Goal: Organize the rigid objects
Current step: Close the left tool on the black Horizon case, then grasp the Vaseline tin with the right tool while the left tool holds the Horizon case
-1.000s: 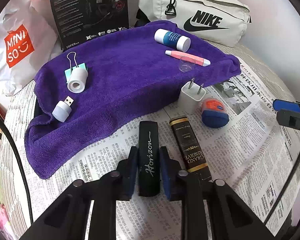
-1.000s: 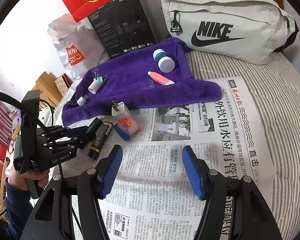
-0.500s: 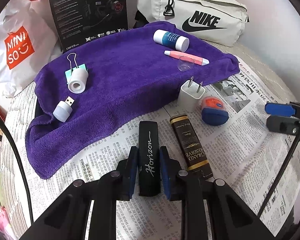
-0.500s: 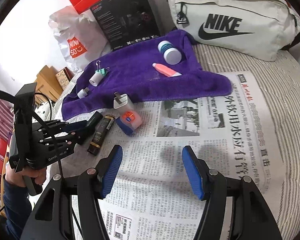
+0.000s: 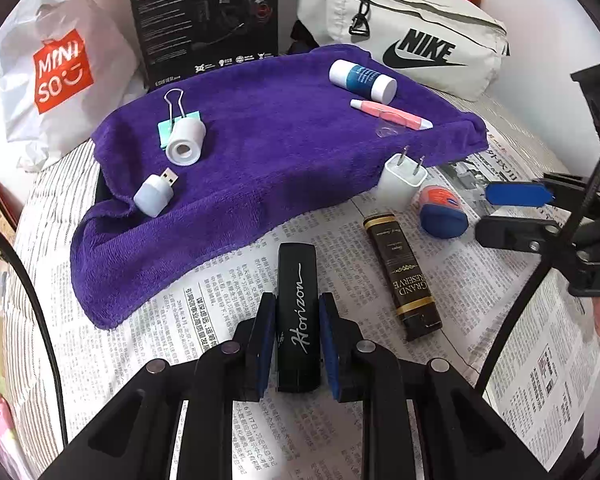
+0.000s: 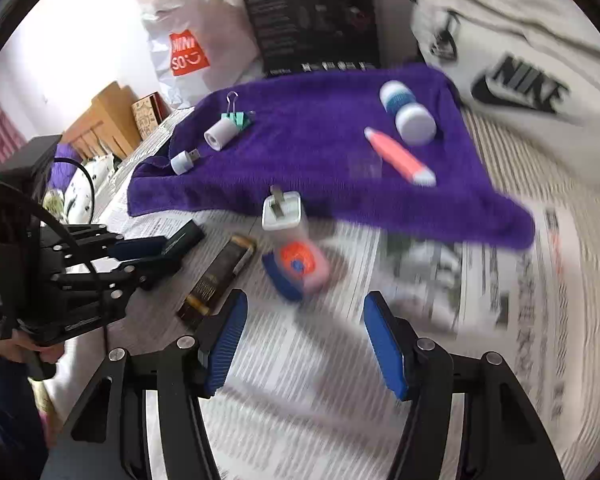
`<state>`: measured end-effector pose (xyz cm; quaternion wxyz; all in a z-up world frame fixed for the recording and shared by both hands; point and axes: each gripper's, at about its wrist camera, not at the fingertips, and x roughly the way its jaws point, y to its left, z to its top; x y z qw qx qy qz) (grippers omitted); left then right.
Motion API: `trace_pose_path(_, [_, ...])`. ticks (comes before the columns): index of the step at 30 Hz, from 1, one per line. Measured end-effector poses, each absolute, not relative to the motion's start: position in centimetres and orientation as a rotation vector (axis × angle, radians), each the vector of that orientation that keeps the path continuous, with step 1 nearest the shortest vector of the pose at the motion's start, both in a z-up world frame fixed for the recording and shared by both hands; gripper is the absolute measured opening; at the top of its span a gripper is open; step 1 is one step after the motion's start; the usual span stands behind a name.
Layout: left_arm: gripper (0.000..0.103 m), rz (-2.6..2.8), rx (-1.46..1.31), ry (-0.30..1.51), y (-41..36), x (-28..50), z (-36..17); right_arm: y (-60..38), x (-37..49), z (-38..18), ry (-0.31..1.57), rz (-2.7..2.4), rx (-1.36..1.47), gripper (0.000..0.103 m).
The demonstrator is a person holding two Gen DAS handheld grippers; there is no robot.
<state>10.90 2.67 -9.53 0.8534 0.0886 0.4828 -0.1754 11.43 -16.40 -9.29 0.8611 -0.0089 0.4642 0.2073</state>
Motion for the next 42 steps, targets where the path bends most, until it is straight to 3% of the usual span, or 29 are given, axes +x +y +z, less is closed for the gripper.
trace_pose_path(18, [0.021, -0.393, 0.138, 1.009, 3.3, 11.1, -9.5, -14.4, 13.9, -11.0, 0.967, 0.481, -0.186, 0.052])
trace_pose_path(22, [0.021, -0.393, 0.136, 1.008, 3.4, 11.1, -9.5, -13.8, 14.0, -11.0, 0.961, 0.481, -0.211, 0.037])
trace_pose_path(42, [0.021, -0.375, 0.164, 1.000, 3.0, 11.0, -9.5, -14.5, 12.7, -11.1, 0.990, 0.421, -0.205, 0.037])
